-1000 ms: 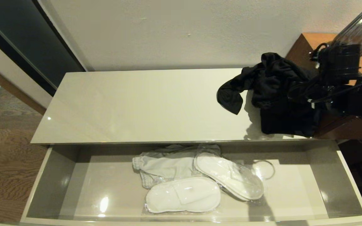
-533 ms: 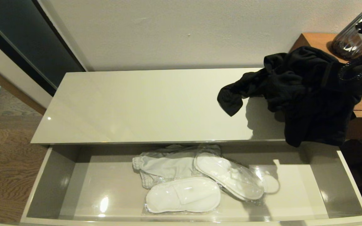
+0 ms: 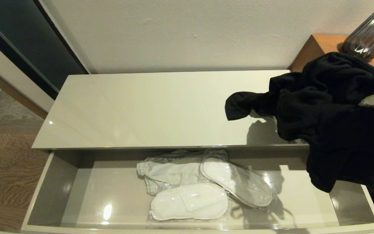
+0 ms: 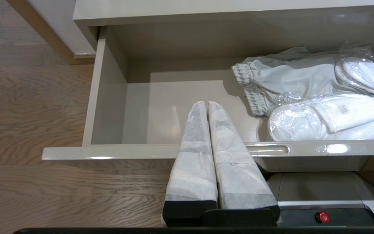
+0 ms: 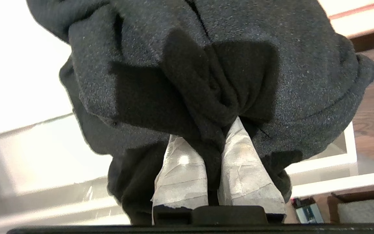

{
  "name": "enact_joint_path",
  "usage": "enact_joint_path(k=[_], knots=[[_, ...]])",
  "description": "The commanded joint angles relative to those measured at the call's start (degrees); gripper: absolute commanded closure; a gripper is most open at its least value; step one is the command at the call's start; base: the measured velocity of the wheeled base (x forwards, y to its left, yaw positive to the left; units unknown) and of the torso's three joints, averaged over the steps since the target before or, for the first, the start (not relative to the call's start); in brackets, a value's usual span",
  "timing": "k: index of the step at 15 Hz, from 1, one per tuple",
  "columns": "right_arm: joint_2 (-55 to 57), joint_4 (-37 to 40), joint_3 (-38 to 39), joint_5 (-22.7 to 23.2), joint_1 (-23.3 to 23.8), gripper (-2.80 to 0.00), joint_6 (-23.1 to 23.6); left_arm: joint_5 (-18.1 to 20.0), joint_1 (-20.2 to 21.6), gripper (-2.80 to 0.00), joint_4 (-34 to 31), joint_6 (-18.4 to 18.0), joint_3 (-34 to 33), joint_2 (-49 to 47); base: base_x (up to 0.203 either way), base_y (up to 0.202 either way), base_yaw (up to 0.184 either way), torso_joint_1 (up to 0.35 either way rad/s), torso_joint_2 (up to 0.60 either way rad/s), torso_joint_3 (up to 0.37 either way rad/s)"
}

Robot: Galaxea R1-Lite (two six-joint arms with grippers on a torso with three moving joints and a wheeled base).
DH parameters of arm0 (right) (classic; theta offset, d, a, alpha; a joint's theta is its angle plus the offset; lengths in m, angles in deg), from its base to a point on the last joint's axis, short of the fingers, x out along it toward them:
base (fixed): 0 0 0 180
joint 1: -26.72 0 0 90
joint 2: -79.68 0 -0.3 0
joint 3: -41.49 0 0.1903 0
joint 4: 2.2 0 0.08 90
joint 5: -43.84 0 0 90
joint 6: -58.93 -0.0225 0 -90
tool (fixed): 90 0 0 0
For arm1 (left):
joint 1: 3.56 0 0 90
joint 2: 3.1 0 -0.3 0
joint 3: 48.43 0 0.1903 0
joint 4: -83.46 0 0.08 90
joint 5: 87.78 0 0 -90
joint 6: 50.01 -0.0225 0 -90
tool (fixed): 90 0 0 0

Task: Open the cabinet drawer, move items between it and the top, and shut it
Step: Pick up the T-shirt on the table, then put the T-shirt in the drawer

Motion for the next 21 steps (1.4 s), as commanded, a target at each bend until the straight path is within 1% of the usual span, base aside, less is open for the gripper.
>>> enact_joint_path(k=[1,4,6,9,12,13,15,17,19,21], knots=[[-5.05,2.45,-0.41,3.13,-0.71,0.0,0.11,-0.02,0.03,0.0,0.01,-0.02,0.0,-0.08,0.0,0.0,0.0,0.0,0.0,0.0],[-9.65,8.39,-0.44,12.86,-1.02,0.0,1.57,-0.02,0.03,0.0,0.01,-0.02,0.0,-0.08,0.0,0.0,0.0,0.0,0.0,0.0],[-11.87,11.04,0.5,17.78,-1.03,0.0,3.0,-0.02,0.03,0.0,0.01,-0.02,0.0,-0.08,0.0,0.0,0.0,0.0,0.0,0.0],[-14.99,16.88,1.45,27.23,-1.03,0.0,6.64,-0.02,0.03,0.0,0.01,-0.02,0.0,-0.08,0.0,0.0,0.0,0.0,0.0,0.0],[-15.45,19.69,3.22,33.79,-1.13,0.0,7.18,-0.02,0.03,0.0,0.01,-0.02,0.0,-0.08,0.0,0.0,0.0,0.0,0.0,0.0],[-15.13,21.44,3.36,35.27,-1.36,0.0,7.18,-0.02,0.03,0.0,0.01,-0.02,0.0,-0.08,0.0,0.0,0.0,0.0,0.0,0.0],[-15.22,22.09,5.06,38.34,-1.6,0.0,7.22,-0.02,0.03,0.0,0.01,-0.02,0.0,-0.08,0.0,0.0,0.0,0.0,0.0,0.0],[-14.88,22.18,6.02,38.61,-2.0,0.0,7.27,-0.02,0.03,0.0,0.01,-0.02,0.0,-0.08,0.0,0.0,0.0,0.0,0.0,0.0],[-14.45,22.43,9.32,38.55,-3.97,0.0,7.27,-0.02,0.01,0.0,-0.02,-0.02,0.0,-0.08,0.0,0.0,0.0,0.0,0.0,0.0],[-13.88,21.84,12.65,38.52,-4.51,0.0,7.32,-0.02,-0.05,0.0,0.0,-0.02,0.0,-0.08,0.0,0.0,0.0,0.0,0.0,0.0]])
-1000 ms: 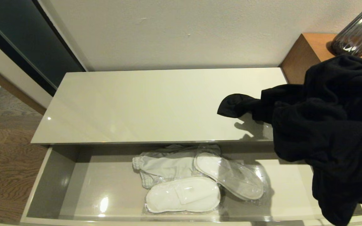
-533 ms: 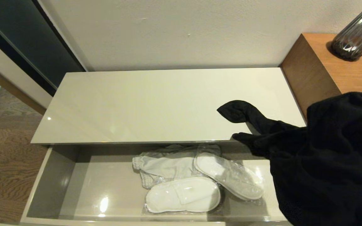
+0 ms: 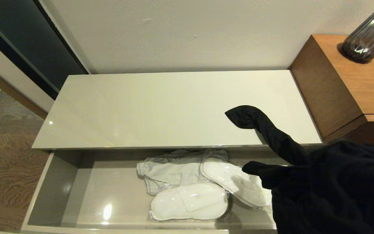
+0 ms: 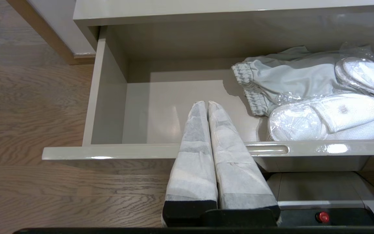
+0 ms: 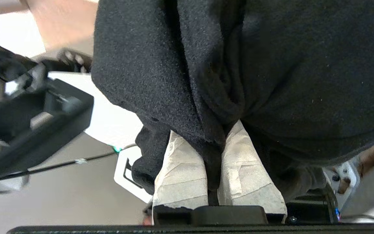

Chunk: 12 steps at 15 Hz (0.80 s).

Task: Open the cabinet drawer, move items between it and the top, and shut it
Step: Put the T-shirt in the drawer

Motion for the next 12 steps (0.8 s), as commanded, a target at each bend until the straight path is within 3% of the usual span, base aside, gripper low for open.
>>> enact_joint_path(k=[1,6,12], knots=[[1.37,-0.21,3.63,0.04,-0.56,0.0,0.15,-0.02,0.03,0.0,0.05,-0.02,0.0,-0.08,0.0,0.0,0.0,0.0,0.0,0.0],[3.62,-2.53,10.0,-0.4,-0.57,0.0,0.69,-0.02,-0.04,0.0,0.05,-0.02,0.0,-0.08,0.0,0.0,0.0,0.0,0.0,0.0],[3.06,-2.56,8.85,-0.42,-0.63,0.0,1.18,-0.02,-0.06,0.0,0.05,-0.11,0.0,-0.08,0.0,0.0,0.0,0.0,0.0,0.0]])
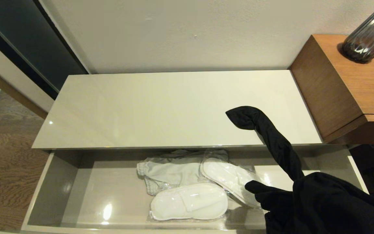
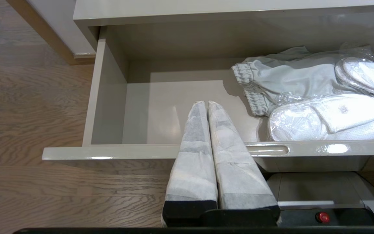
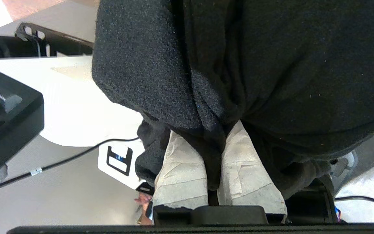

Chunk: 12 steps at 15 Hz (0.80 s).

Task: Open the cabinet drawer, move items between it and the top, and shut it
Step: Put the T-shirt in the drawer

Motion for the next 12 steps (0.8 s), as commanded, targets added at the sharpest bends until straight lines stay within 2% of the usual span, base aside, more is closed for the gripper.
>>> enact_joint_path(k=[1,5,7,10,11,12], knots=[[-1.54,0.23,-1.73,0.31,-0.08,0.0,0.53,-0.03,-0.04,0.0,-0.01,-0.05,0.0,-0.08,0.0,0.0,0.0,0.0,0.0,0.0],[-5.68,-2.36,-11.2,0.43,1.04,0.0,0.01,-0.03,-0.06,0.0,-0.03,0.04,0.0,-0.08,0.0,0.0,0.0,0.0,0.0,0.0],[-8.17,-1.96,-15.42,-0.08,3.86,0.0,-0.26,-0.03,0.03,0.0,-0.1,-0.3,0.0,-0.08,0.0,0.0,0.0,0.0,0.0,0.0],[-10.2,-1.94,-17.42,-3.18,4.65,0.0,-0.38,-0.03,0.03,0.0,-0.01,-0.05,0.0,-0.08,0.0,0.0,0.0,0.0,0.0,0.0],[-11.75,-2.12,-18.34,-6.99,4.65,0.0,-0.25,-0.03,-0.04,0.0,-0.01,-0.05,0.0,-0.08,0.0,0.0,0.0,0.0,0.0,0.0],[-12.51,-1.79,-20.66,-8.86,4.65,0.0,-0.06,-0.03,0.03,0.0,-0.01,-0.05,0.0,-0.08,0.0,0.0,0.0,0.0,0.0,0.0]])
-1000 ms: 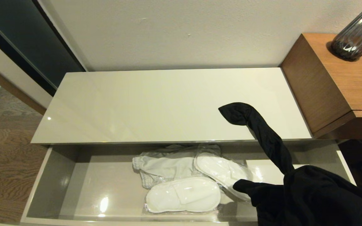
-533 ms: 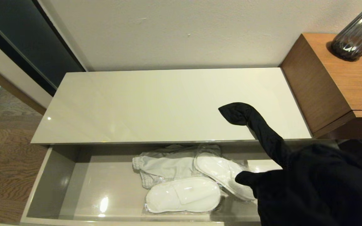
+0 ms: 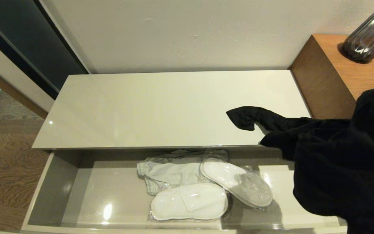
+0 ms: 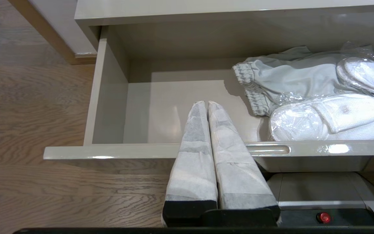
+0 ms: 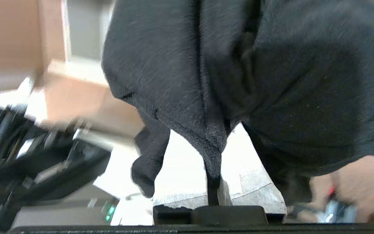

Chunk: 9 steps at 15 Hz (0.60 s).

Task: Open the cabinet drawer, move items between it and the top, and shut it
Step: Put the T-shirt in the drawer

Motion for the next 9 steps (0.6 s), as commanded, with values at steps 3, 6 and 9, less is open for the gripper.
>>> enact_joint_path(k=[3,6,9], knots=[[-3.1,4.0,-8.83,-4.8,0.1,0.0,1.0,-0.02,0.0,0.0,0.02,-0.02,0.0,-0.08,0.0,0.0,0.0,0.0,0.0,0.0],[-2.87,9.6,-14.55,-5.74,0.12,0.0,1.42,-0.02,0.0,0.0,0.02,-0.02,0.0,-0.08,0.0,0.0,0.0,0.0,0.0,0.0],[-2.44,15.05,-21.59,-7.15,0.17,0.0,1.47,-0.02,-0.08,0.0,-0.04,-0.02,0.0,-0.08,0.0,0.0,0.0,0.0,0.0,0.0]])
